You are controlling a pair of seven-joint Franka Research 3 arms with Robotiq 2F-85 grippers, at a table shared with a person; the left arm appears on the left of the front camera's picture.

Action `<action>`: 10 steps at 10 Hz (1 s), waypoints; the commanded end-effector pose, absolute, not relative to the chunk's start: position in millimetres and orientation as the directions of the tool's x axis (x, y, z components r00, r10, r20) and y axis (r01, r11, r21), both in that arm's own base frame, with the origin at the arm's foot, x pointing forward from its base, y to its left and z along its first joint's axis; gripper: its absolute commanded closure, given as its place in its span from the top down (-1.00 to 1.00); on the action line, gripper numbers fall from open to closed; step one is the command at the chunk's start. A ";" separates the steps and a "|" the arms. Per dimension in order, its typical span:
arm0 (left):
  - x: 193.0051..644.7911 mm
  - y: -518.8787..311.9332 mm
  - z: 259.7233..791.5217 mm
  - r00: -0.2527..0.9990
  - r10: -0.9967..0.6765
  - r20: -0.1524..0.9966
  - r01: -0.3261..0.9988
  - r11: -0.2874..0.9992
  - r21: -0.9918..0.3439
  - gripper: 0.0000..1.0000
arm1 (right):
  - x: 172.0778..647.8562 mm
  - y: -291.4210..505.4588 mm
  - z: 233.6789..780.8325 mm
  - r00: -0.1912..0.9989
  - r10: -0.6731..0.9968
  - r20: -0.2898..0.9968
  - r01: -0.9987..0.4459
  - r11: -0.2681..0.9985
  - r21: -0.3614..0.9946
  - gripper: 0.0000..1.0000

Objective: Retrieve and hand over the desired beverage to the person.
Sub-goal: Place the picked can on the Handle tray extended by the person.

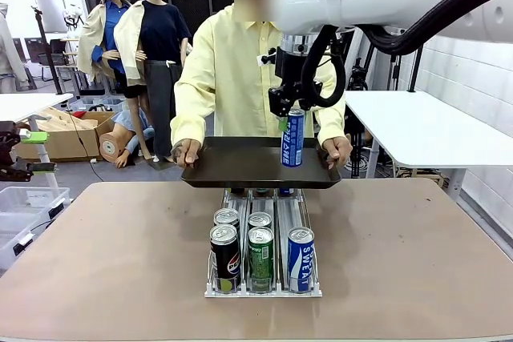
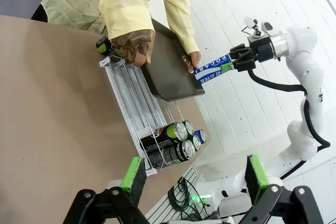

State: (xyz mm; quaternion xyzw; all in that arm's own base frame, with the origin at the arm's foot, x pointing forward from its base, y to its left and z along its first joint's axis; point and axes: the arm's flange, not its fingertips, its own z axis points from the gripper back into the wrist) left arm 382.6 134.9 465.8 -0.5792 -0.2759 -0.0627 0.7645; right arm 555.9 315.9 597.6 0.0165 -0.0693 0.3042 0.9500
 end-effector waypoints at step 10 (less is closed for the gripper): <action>381.3 135.3 467.3 0.837 0.237 0.494 0.418 0.308 -0.855 1.00 | 589.7 322.9 563.4 0.830 0.530 0.172 -0.531 0.846 -0.045 -1.00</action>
